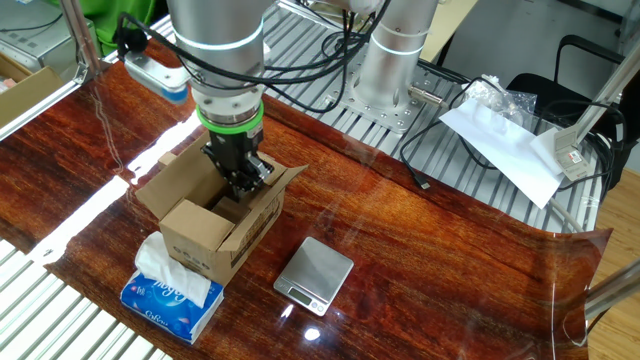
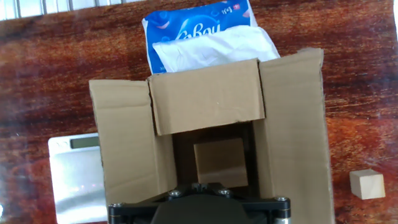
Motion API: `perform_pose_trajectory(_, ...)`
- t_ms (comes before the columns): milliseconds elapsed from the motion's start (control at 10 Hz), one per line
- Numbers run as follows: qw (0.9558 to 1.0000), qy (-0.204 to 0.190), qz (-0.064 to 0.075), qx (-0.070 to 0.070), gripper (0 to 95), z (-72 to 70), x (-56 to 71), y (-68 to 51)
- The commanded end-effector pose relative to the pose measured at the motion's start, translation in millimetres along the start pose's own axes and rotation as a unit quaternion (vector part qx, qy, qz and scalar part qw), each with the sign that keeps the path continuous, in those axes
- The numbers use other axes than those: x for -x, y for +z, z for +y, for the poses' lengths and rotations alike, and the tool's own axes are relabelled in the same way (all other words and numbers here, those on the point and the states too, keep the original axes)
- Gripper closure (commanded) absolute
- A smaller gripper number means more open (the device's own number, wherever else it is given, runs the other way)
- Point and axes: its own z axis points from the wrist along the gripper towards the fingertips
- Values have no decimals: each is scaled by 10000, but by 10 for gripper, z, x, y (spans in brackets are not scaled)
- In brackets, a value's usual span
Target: Open a box
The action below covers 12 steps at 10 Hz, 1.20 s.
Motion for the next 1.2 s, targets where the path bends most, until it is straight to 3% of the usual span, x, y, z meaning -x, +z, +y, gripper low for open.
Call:
perform_pose_trajectory(100,10000,9,-25,11,950,0,-50,-17)
perform_pose_trajectory(700,10000,83,25,0,950,19,-265,-122)
perform_pose_trajectory(1200,9998,138,105,-45,950,-1,-483,-302)
